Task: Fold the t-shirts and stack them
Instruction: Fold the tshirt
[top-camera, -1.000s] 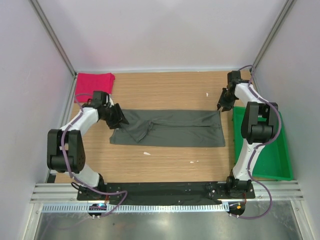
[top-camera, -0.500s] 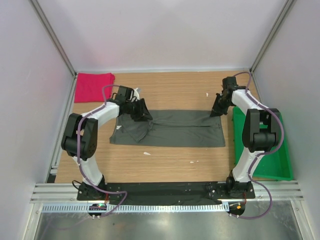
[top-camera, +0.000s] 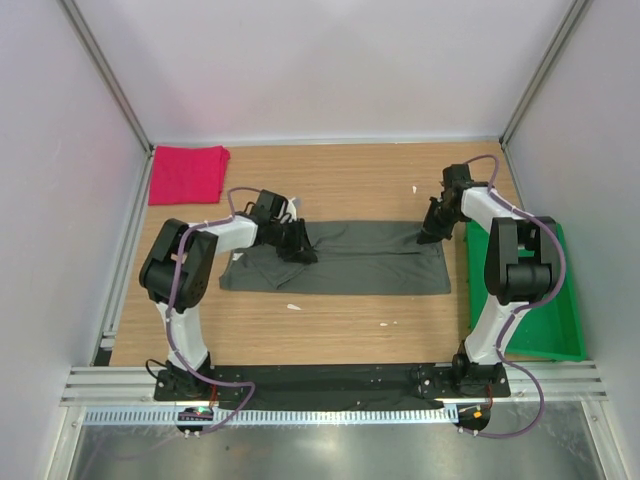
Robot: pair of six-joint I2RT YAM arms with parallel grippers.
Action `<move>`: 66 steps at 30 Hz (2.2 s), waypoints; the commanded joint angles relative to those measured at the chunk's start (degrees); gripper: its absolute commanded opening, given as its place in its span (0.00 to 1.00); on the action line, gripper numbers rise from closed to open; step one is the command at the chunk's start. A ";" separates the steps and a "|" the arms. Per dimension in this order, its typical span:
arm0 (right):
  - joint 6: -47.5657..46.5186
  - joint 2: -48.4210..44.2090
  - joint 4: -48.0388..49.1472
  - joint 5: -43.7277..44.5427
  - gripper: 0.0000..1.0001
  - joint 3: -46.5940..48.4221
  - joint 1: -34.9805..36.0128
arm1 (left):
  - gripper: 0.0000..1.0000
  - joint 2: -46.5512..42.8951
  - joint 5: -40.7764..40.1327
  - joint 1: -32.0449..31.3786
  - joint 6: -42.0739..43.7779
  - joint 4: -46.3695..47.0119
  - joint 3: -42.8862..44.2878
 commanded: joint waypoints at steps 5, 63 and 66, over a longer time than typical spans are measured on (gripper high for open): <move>-0.99 -2.08 0.98 0.21 0.10 -0.31 -0.14 | 0.35 -2.86 -2.88 -0.05 3.28 -4.02 1.94; -18.73 -10.43 -4.66 13.86 1.00 5.23 20.67 | 0.80 -21.17 -29.42 2.67 -22.29 -16.77 -3.50; -22.61 -12.10 0.09 12.17 1.00 2.42 23.58 | 0.80 -19.76 -33.29 2.76 -24.93 -17.03 -2.89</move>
